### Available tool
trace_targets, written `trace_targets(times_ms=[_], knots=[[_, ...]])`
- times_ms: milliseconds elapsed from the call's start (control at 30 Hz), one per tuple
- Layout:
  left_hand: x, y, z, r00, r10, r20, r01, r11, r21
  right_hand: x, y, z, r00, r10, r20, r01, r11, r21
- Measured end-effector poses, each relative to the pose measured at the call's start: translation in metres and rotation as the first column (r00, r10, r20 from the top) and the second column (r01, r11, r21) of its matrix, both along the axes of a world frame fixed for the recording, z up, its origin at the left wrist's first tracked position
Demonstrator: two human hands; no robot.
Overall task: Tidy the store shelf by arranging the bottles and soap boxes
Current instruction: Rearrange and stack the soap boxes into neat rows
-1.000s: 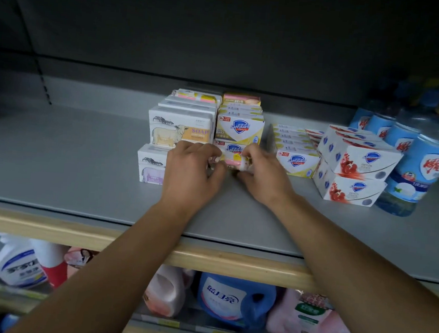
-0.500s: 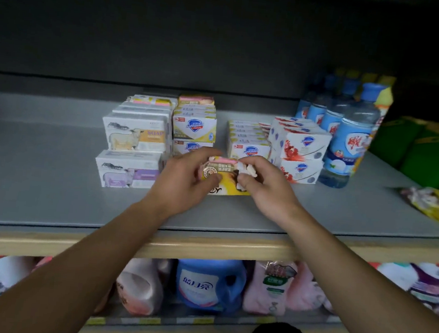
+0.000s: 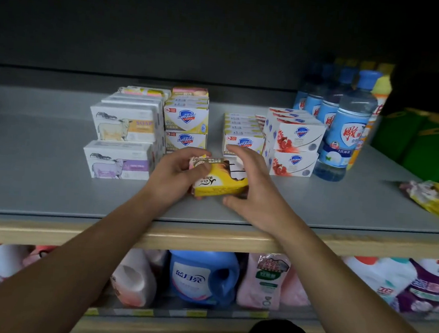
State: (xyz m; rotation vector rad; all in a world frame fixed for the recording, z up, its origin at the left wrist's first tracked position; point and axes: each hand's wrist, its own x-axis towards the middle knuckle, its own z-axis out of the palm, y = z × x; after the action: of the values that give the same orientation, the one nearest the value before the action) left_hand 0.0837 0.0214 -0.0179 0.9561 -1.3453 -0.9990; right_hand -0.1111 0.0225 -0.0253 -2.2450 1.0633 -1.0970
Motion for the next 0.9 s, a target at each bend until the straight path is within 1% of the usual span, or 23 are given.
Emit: trace_targets(times_ms=[33,133,200,300,400,500,567,633,700,767,833,900], knots=[[0.001,0.0,0.0,1.0,-0.005,0.004,0.005,1.0,-0.011,0.0,0.0,-0.001,1.0,0.006,0.011,-0.007,1.0,0.007],[0.005,0.001,-0.001,0.995,0.025,0.097,-0.014,0.993,-0.113,0.001,-0.001,-0.001,0.983,-0.009,0.183,-0.026,0.982,0.187],[0.005,0.003,-0.001,0.987,0.026,0.161,0.002,0.985,-0.175,-0.001,-0.005,-0.001,0.971,-0.046,0.236,-0.011,0.972,0.234],[0.002,0.007,0.0,0.977,0.021,0.213,0.026,0.976,-0.216,-0.002,-0.008,-0.002,0.967,-0.071,0.245,0.011,0.971,0.237],[0.0,0.01,0.0,0.964,0.056,0.261,0.021,0.959,-0.284,-0.002,-0.007,0.001,0.955,-0.108,0.275,0.042,0.971,0.235],[-0.004,0.014,0.002,0.952,0.078,0.296,0.012,0.957,-0.289,-0.004,-0.004,0.005,0.945,-0.117,0.304,0.054,0.977,0.206],[-0.009,0.015,0.004,0.931,0.13,0.341,-0.027,0.956,-0.292,-0.01,-0.001,0.007,0.942,-0.12,0.314,0.059,0.979,0.195],[-0.018,0.016,0.007,0.925,0.144,0.352,-0.046,0.961,-0.272,-0.02,0.007,0.01,0.953,-0.119,0.277,0.062,0.976,0.207],[-0.036,0.017,0.013,0.948,0.092,0.304,-0.027,0.977,-0.21,-0.038,0.017,0.017,0.974,-0.143,0.178,0.113,0.979,0.17],[-0.058,0.017,0.018,0.973,0.011,0.23,0.02,0.992,-0.128,-0.062,0.026,0.026,0.985,-0.17,0.037,0.17,0.985,0.016],[-0.085,0.015,0.022,0.979,-0.067,0.191,0.083,0.994,-0.074,-0.089,0.033,0.033,0.974,-0.195,-0.112,0.18,0.975,-0.131],[-0.116,0.015,0.025,0.972,-0.146,0.184,0.155,0.987,-0.032,-0.116,0.04,0.037,0.938,-0.25,-0.24,0.211,0.961,-0.177]])
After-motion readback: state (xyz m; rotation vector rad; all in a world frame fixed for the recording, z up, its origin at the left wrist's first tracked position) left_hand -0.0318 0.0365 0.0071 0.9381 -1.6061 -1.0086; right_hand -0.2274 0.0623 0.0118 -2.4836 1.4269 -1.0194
